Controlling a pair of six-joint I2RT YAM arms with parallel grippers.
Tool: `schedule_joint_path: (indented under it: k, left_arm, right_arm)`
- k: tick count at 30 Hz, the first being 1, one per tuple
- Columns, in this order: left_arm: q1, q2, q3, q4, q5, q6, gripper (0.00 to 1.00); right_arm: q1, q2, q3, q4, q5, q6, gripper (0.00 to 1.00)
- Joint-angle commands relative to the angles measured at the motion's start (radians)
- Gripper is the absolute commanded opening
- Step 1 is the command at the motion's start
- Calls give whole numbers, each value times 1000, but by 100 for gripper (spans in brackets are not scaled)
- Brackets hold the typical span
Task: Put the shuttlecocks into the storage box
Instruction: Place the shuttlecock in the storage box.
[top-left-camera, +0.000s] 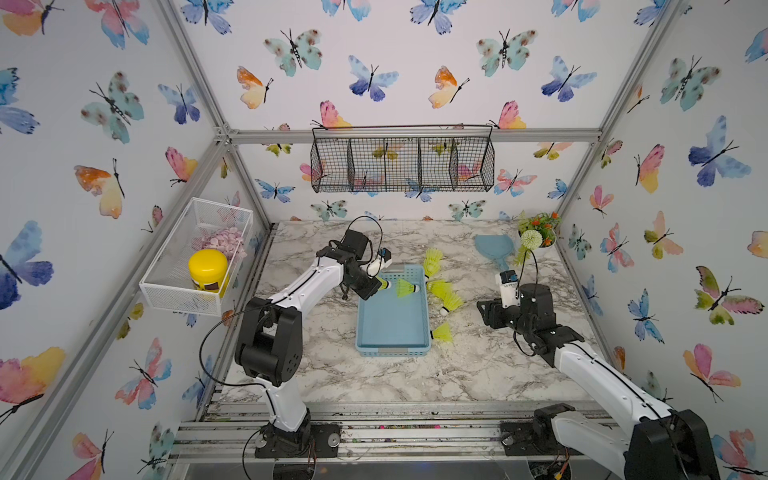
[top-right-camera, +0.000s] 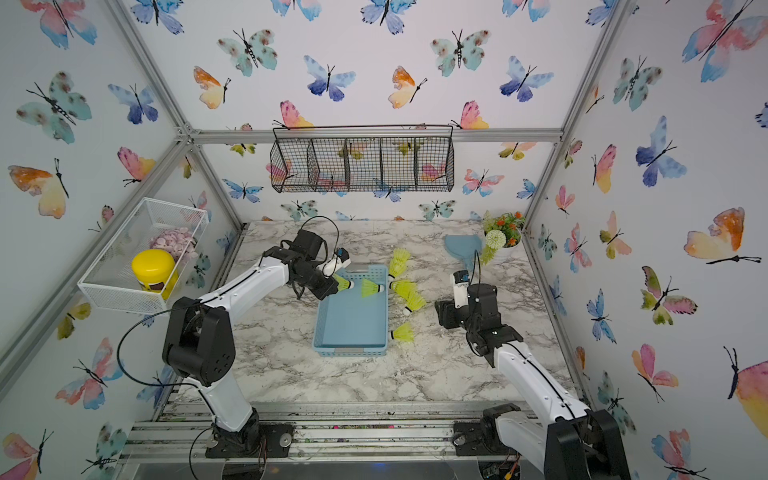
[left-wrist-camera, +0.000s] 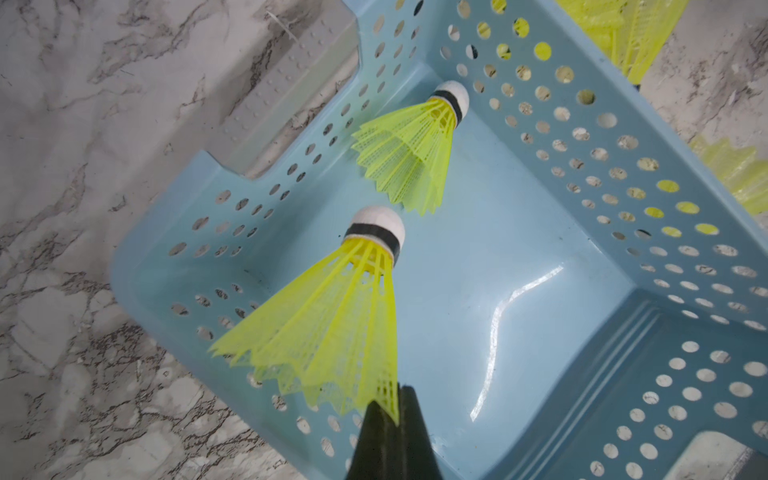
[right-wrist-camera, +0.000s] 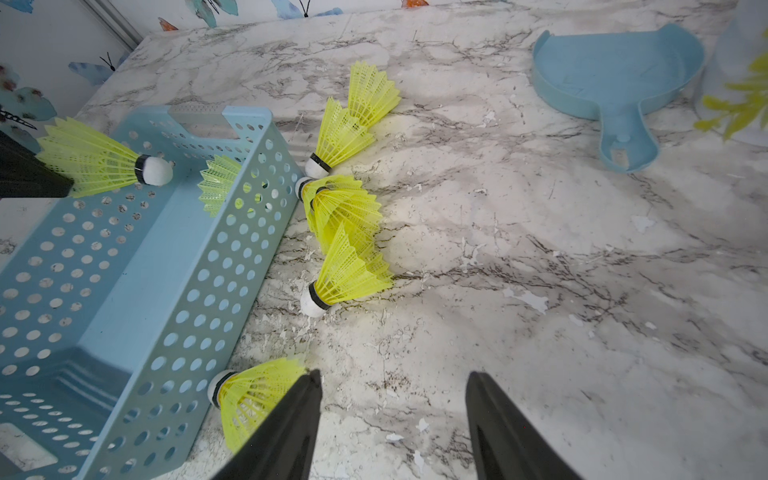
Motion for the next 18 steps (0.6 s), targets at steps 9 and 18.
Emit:
schedule_joint_path:
  k: [9, 18]
  left_arm:
    - [-19, 109, 61, 23, -21, -14, 0]
    - [-19, 126, 57, 64, 9, -7, 0]
  right_arm:
    - [-4, 13, -15, 9, 13, -4, 63]
    - [-3, 19, -17, 7, 14, -5, 63]
